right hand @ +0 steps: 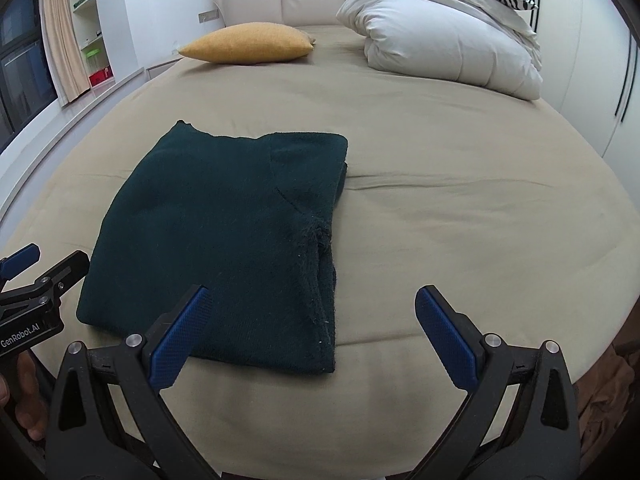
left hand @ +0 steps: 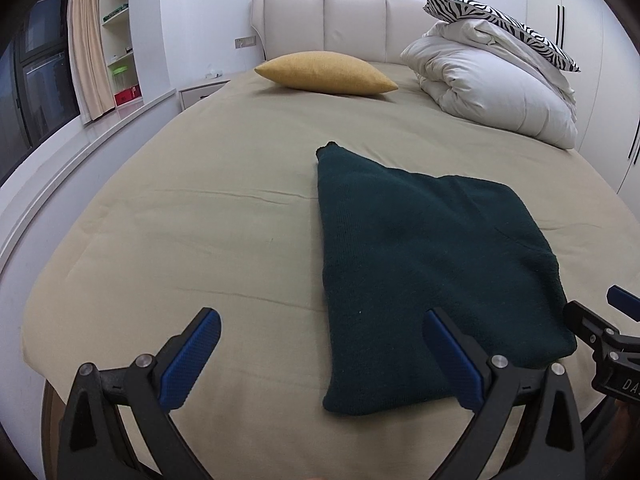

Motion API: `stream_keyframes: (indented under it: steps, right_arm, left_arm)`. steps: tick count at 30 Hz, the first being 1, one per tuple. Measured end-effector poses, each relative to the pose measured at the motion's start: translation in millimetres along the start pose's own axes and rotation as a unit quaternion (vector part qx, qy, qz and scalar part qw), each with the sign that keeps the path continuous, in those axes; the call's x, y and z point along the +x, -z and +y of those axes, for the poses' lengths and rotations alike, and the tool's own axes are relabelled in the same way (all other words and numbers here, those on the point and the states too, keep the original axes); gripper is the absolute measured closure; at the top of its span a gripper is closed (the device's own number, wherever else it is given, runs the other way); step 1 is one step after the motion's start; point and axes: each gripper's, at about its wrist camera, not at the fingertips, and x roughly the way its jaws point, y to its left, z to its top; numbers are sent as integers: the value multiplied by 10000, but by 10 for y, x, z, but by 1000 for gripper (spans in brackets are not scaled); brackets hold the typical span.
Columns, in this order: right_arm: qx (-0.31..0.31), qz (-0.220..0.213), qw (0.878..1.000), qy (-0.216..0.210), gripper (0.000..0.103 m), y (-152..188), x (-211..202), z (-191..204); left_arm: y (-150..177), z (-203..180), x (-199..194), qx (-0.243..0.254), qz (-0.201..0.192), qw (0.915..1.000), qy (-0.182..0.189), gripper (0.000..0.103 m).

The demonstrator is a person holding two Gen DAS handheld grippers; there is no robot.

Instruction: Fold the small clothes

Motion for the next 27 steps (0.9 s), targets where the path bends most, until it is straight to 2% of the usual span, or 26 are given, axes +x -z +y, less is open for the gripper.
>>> stream_keyframes:
  steps: [27]
  right_arm:
    - [68, 17, 10000, -2, 0, 5, 23, 77]
  left_arm:
    - [-1, -1, -3, -5, 1, 10000, -4, 0]
